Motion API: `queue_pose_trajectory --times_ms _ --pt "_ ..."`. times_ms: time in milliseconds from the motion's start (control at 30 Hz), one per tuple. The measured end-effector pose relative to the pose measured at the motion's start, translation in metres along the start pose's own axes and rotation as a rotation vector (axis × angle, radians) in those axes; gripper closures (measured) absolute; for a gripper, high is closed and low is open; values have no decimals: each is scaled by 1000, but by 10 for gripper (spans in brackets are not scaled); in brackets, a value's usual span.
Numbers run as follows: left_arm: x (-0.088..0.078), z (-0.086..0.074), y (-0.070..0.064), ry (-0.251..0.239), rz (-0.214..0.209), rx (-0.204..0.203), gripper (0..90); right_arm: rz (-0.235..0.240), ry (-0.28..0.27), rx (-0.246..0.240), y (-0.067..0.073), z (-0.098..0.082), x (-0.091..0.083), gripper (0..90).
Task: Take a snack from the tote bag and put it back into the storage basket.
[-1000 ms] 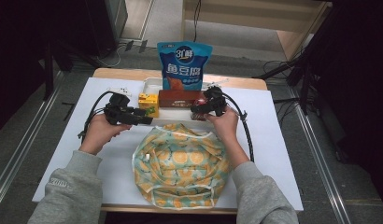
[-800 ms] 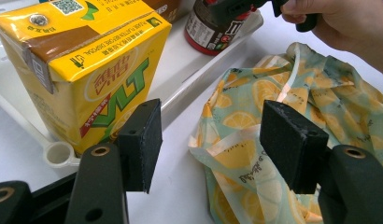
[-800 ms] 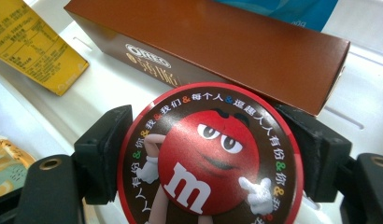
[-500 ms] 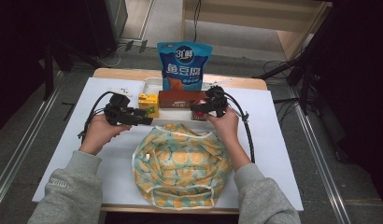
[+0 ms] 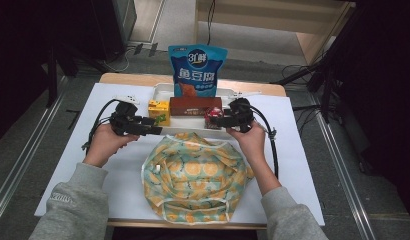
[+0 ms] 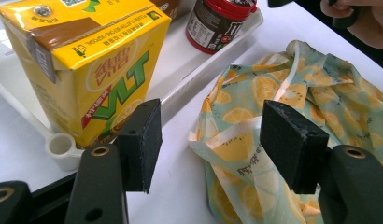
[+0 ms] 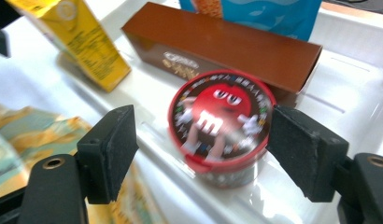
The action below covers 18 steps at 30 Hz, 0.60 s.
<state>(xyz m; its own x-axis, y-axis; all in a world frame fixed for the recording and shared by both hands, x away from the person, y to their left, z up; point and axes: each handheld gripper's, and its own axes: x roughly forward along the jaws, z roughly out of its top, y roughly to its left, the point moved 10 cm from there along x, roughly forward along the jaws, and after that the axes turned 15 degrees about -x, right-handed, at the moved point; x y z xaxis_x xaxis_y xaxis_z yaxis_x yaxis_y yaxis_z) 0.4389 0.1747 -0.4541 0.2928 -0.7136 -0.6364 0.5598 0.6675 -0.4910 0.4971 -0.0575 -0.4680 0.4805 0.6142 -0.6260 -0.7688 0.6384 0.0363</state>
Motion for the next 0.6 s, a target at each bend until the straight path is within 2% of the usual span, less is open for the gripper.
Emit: queue_pose_trajectory --times_ms 367,600 --pt "-2 -6 -8 -4 1 31 392 42 -31 -60 27 -11 -22 294" --pt "-5 -11 -8 -7 4 29 379 50 -31 -91 37 -22 -36 302"
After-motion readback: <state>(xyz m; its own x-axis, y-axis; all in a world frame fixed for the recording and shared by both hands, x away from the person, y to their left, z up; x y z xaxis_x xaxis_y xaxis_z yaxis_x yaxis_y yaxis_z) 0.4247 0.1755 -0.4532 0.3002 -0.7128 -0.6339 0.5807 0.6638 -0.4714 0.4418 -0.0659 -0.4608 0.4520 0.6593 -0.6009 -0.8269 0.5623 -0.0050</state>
